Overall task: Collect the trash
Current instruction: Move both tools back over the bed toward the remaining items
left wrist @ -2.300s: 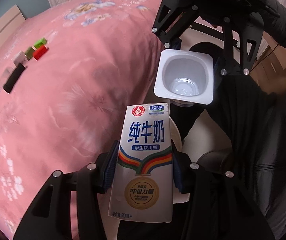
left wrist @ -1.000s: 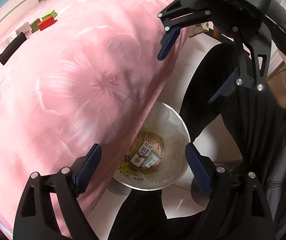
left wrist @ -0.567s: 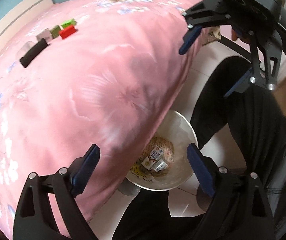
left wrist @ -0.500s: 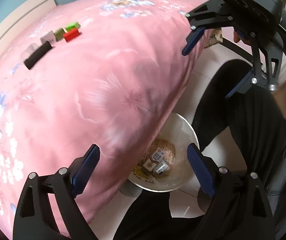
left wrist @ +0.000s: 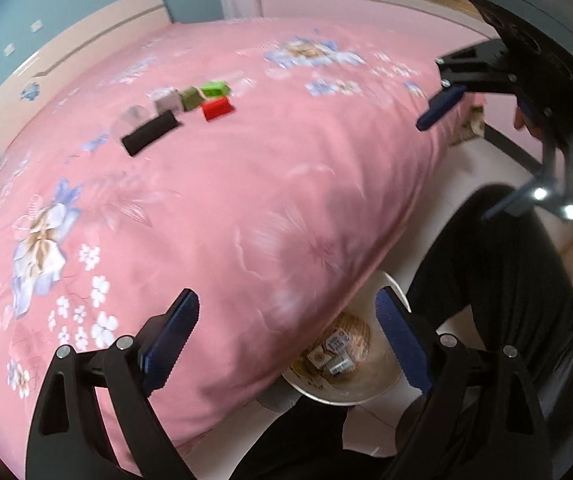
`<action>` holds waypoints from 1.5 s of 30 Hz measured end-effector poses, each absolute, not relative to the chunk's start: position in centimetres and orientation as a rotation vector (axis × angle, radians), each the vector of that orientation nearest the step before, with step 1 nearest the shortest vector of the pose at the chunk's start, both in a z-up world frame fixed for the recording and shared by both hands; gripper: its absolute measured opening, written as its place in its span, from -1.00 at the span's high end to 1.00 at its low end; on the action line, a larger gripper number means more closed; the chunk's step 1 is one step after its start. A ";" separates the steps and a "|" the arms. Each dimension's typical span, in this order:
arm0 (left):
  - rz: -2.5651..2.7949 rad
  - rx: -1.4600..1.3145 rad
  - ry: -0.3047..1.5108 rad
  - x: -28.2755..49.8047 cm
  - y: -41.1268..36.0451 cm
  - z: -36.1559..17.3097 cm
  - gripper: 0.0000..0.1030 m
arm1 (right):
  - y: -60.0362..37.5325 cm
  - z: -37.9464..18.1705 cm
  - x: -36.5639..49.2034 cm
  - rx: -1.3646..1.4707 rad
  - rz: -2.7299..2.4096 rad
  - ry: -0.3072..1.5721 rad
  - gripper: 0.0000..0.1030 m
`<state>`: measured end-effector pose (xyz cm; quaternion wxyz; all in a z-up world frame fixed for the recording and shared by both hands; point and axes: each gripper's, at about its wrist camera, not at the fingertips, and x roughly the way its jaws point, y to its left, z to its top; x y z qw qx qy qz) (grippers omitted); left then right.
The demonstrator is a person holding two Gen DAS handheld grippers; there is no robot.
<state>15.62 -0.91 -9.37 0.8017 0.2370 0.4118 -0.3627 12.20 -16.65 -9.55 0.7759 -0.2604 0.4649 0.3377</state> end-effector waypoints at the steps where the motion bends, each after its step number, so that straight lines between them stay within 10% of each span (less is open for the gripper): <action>1: -0.766 0.491 0.874 15.6 -0.8 -8.9 -0.78 | -16.7 -9.1 12.2 -0.551 0.723 0.993 -0.73; 45: -0.593 0.383 0.894 37.8 -1.9 -2.9 -0.81 | -22.7 -3.1 34.3 -0.429 0.472 1.088 -0.73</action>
